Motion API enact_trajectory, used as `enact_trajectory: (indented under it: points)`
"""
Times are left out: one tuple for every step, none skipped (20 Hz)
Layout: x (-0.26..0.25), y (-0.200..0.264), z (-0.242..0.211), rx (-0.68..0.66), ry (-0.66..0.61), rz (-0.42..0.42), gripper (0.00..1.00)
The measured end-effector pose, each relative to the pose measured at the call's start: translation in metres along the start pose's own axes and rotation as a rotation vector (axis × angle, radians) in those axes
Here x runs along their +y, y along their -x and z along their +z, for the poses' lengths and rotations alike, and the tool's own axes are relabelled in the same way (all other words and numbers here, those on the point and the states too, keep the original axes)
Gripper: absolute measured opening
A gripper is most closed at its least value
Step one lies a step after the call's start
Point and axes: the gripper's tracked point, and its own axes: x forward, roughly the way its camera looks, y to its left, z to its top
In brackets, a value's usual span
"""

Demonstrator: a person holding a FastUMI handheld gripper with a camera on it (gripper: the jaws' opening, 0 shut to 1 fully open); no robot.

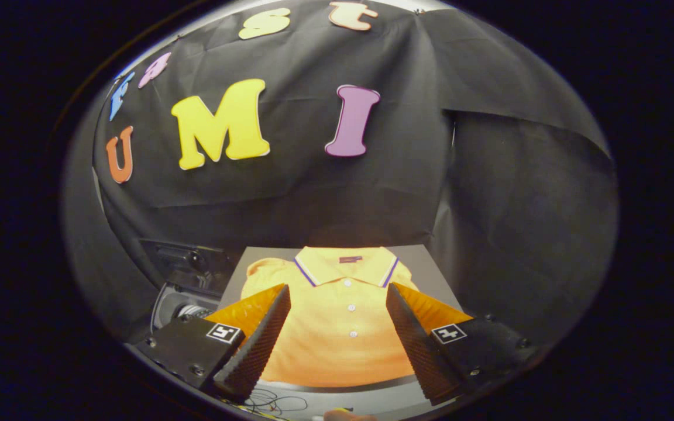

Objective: Put the clothes into the washing machine and then close the washing machine lid.

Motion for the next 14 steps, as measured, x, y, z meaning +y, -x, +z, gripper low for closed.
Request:
enact_trajectory:
  points:
    - [-0.006,-0.01,-0.003,0.028,0.004,-0.022,1.0]
    - [-0.008,-0.019,-0.004,0.052,0.006,-0.015,1.0]
    - [-0.01,-0.028,-0.009,0.07,0.005,-0.018,1.0]
    - [-0.01,-0.037,-0.012,0.096,0.01,-0.025,1.0]
    - [-0.011,-0.045,-0.017,0.121,0.015,-0.025,1.0]
    - [-0.009,-0.051,-0.02,0.139,0.012,-0.02,1.0]
    - [-0.008,-0.055,-0.023,0.159,0.015,-0.012,1.0]
    - [-0.009,-0.06,-0.028,0.187,0.015,-0.016,1.0]
    - [-0.009,-0.063,-0.033,0.21,0.008,-0.012,1.0]
    - [-0.009,-0.067,-0.039,0.242,0.001,-0.01,1.0]
    - [-0.009,-0.071,-0.043,0.261,-0.011,-0.009,1.0]
    - [-0.01,-0.074,-0.046,0.273,-0.021,-0.009,1.0]
    - [-0.011,-0.076,-0.049,0.288,-0.023,-0.01,1.0]
    - [-0.01,-0.078,-0.052,0.303,-0.024,-0.011,1.0]
